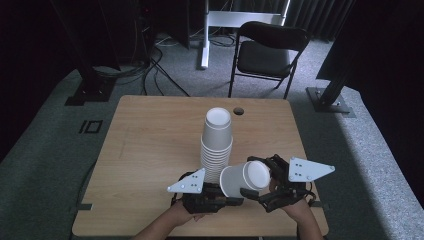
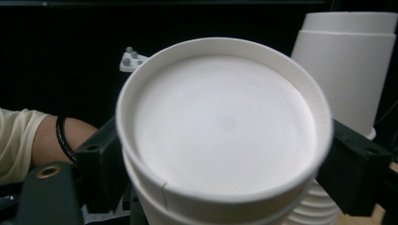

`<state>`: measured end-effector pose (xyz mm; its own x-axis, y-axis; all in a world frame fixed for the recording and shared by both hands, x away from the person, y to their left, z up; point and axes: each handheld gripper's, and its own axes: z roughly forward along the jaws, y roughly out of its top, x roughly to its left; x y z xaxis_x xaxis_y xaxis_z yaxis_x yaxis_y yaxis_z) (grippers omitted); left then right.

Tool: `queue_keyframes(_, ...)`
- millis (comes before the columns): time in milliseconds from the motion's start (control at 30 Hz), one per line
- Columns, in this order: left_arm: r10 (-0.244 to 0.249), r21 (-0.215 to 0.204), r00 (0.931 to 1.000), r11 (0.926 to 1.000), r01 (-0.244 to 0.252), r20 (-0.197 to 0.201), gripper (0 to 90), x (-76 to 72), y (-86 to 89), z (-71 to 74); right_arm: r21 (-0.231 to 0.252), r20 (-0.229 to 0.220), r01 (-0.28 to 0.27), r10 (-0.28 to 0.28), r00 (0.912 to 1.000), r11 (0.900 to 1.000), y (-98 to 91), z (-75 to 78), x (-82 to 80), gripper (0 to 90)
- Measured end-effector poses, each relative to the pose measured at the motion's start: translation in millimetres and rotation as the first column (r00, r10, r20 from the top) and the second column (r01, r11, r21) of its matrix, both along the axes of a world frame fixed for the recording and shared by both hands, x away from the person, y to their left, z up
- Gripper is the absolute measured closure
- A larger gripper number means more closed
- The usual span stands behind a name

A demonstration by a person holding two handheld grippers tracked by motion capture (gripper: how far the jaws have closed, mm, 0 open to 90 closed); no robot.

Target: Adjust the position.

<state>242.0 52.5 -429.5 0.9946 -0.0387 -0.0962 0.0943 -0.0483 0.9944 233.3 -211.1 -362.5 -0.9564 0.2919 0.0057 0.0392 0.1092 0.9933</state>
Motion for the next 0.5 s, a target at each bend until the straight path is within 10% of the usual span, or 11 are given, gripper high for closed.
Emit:
queue_keyframes(167,0.044,0.088,0.9978,0.9950,-0.048,0.050,84.3,-0.9,0.3,-0.4,0.004,-0.025,0.011,-0.011,0.9996,0.9999,-4.9,-1.0,2.5,12.4)
queue_keyframes(367,0.075,0.223,0.9913,0.9698,-0.097,0.108,84.3,0.7,0.0,-6.4,-0.020,-0.063,0.039,-0.040,0.9972,0.9990,-8.2,-5.7,7.0,12.3)
queue_keyframes(400,0.103,0.268,0.9840,0.9532,-0.140,0.145,84.3,1.7,0.4,-7.9,-0.023,-0.072,0.047,-0.049,0.9962,0.9986,-9.8,-7.3,8.5,12.4)
queue_keyframes(500,0.117,0.296,0.9765,0.9402,-0.168,0.181,84.3,2.4,1.5,-9.0,-0.024,-0.073,0.065,-0.066,0.9952,0.9976,-11.7,-8.4,9.3,12.4)
